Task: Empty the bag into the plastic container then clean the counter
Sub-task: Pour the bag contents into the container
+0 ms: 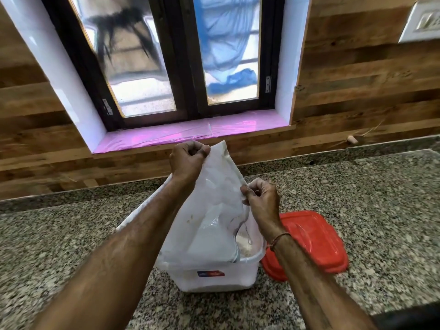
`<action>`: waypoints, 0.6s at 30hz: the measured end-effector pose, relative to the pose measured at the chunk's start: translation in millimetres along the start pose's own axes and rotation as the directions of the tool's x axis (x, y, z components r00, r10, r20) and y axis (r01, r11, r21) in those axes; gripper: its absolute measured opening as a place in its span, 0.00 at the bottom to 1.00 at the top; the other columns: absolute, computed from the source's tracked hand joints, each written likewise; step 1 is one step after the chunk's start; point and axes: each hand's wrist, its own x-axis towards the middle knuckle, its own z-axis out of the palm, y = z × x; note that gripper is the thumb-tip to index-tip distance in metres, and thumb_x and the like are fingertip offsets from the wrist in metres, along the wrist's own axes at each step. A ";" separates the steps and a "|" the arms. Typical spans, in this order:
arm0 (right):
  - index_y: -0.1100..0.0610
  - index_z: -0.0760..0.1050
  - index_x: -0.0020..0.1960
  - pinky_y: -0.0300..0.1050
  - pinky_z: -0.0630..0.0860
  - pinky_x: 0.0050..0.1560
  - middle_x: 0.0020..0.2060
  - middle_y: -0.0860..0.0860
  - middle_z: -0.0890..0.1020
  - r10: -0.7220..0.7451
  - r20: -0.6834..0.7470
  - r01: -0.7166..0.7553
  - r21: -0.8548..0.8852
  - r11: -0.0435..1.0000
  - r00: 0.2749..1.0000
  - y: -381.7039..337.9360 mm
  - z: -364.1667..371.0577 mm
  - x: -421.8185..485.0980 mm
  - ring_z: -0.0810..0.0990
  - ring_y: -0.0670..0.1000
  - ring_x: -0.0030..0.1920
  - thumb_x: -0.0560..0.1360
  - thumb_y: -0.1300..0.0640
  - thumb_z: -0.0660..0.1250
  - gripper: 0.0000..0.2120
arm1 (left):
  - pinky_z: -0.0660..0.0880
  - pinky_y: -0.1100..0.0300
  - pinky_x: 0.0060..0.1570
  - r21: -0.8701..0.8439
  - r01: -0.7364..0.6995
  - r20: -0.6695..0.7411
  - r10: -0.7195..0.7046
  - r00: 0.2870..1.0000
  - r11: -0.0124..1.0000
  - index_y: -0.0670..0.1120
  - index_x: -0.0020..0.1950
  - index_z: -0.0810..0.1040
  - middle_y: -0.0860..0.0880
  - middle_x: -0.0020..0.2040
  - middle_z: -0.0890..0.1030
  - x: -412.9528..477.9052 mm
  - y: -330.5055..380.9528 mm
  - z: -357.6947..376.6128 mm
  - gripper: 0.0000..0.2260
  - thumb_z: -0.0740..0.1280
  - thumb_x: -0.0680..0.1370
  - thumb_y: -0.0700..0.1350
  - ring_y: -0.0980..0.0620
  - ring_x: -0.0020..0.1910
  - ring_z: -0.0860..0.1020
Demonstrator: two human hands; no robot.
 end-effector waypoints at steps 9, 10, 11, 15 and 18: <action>0.53 0.78 0.36 0.54 0.78 0.43 0.33 0.45 0.82 -0.175 0.023 0.176 -0.188 0.966 0.984 -28.9 5.0 6.0 0.80 0.49 0.37 0.69 0.52 0.76 0.09 | 0.82 0.50 0.43 0.005 -0.062 0.088 0.061 0.994 0.998 0.49 0.39 0.83 0.49 0.40 0.83 -12.1 -2.2 2.5 0.07 0.74 0.77 0.45 0.51 0.41 0.81; 0.53 0.77 0.35 0.51 0.76 0.42 0.33 0.45 0.81 -0.197 0.006 0.195 -0.186 0.963 0.980 -30.1 5.6 3.8 0.79 0.49 0.37 0.69 0.55 0.77 0.10 | 0.82 0.49 0.45 0.038 -0.096 0.098 0.092 0.991 0.995 0.49 0.40 0.83 0.50 0.40 0.84 -11.6 -2.1 0.6 0.06 0.74 0.77 0.47 0.51 0.42 0.82; 0.53 0.76 0.35 0.50 0.75 0.42 0.32 0.45 0.80 -0.192 -0.013 0.187 -0.159 0.969 0.981 -28.4 4.8 2.8 0.77 0.47 0.36 0.70 0.57 0.77 0.10 | 0.83 0.49 0.45 0.096 -0.140 0.127 0.127 0.984 0.985 0.49 0.42 0.84 0.51 0.41 0.84 -9.6 -3.3 -3.1 0.07 0.73 0.78 0.50 0.52 0.43 0.82; 0.54 0.77 0.39 0.52 0.77 0.41 0.35 0.46 0.80 -0.077 0.081 0.083 -0.079 0.993 0.994 -15.7 -4.8 6.4 0.77 0.45 0.36 0.73 0.59 0.76 0.08 | 0.82 0.51 0.42 0.405 -0.253 0.307 0.130 0.943 0.878 0.52 0.43 0.83 0.56 0.41 0.84 -4.5 -16.1 -28.3 0.11 0.73 0.75 0.59 0.57 0.41 0.81; 0.48 0.73 0.67 0.48 0.80 0.53 0.61 0.49 0.79 -0.249 0.122 0.275 -0.318 0.907 0.961 -38.3 -5.1 9.5 0.80 0.47 0.56 0.75 0.52 0.76 0.23 | 0.82 0.48 0.40 0.406 -0.283 0.261 0.187 0.947 0.869 0.50 0.39 0.82 0.55 0.37 0.83 -11.0 -19.1 -33.8 0.10 0.77 0.74 0.54 0.54 0.38 0.81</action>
